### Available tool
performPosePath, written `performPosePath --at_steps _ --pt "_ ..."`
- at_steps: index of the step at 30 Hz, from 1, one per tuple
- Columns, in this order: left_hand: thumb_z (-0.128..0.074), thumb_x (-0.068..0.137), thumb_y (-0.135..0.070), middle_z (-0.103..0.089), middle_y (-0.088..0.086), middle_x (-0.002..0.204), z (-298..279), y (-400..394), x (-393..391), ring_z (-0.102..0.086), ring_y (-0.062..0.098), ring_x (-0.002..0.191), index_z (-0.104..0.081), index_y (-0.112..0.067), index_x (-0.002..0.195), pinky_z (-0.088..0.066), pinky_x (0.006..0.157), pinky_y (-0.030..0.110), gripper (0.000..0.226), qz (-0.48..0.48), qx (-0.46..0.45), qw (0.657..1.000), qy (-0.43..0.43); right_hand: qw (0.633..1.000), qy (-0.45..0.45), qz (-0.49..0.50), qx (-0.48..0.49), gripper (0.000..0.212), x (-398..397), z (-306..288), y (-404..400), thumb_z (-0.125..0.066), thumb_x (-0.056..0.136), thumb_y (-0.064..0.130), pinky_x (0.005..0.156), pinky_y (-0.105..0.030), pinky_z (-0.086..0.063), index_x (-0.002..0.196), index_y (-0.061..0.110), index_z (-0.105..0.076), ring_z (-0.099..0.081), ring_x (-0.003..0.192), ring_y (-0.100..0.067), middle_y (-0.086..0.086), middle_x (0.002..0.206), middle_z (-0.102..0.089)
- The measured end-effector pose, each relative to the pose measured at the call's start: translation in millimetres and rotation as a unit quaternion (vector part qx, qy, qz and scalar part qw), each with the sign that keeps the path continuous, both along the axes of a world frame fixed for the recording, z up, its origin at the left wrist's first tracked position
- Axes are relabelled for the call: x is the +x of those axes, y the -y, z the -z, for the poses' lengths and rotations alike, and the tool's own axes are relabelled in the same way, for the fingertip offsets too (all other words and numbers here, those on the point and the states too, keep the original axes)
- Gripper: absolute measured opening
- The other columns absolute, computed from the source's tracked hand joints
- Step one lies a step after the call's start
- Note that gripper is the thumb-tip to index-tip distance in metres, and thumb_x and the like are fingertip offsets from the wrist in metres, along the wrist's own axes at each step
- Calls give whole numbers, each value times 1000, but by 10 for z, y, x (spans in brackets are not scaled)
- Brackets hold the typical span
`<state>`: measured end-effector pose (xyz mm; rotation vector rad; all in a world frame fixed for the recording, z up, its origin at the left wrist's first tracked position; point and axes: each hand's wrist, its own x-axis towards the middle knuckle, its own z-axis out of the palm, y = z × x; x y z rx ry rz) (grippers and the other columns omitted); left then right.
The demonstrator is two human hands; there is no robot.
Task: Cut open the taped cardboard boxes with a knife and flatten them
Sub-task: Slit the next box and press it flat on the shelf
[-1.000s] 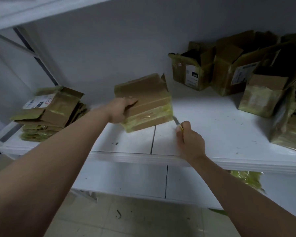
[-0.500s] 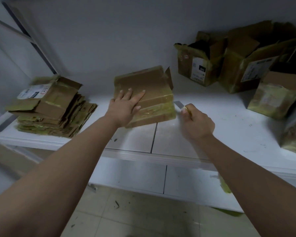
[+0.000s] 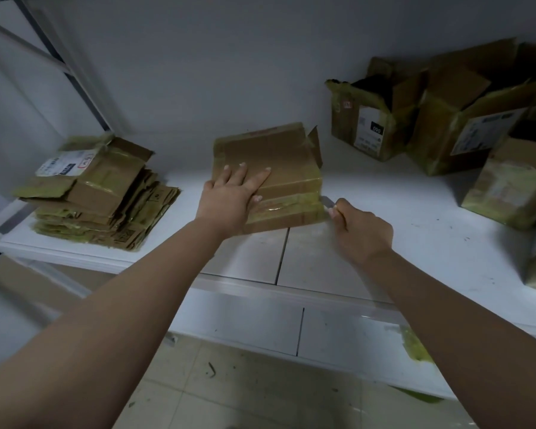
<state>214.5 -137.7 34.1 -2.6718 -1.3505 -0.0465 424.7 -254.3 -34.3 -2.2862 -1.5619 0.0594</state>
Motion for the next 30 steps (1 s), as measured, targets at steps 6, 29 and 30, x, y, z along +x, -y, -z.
performPosePath --at_steps 6,29,30 --pt "-28 104 -40 -12 7 161 -60 -23 -5 -9 34 148 -7 -42 152 -24 113 51 52 -13 -32 999 7 990 88 -26 -103 28 -39 -36 120 -21 101 34 60 -29 -33 112 26 -46 -61 82 -25 0 89 -65" --pt "-37 100 -49 -31 2 156 -148 -10 -209 -32 20 142 -27 -28 151 -44 94 37 56 41 53 998 -13 979 15 -18 201 42 -44 217 181 -45 86 42 66 -33 -34 62 11 -60 -51 67 -30 -6 63 -56" --pt "-36 100 -48 -31 0 156 -127 -13 -206 -33 19 142 -27 -29 151 -45 92 36 55 38 60 997 -13 979 22 -29 203 44 -108 187 160 -43 88 41 68 -33 -34 65 9 -64 -52 70 -31 -7 67 -58"
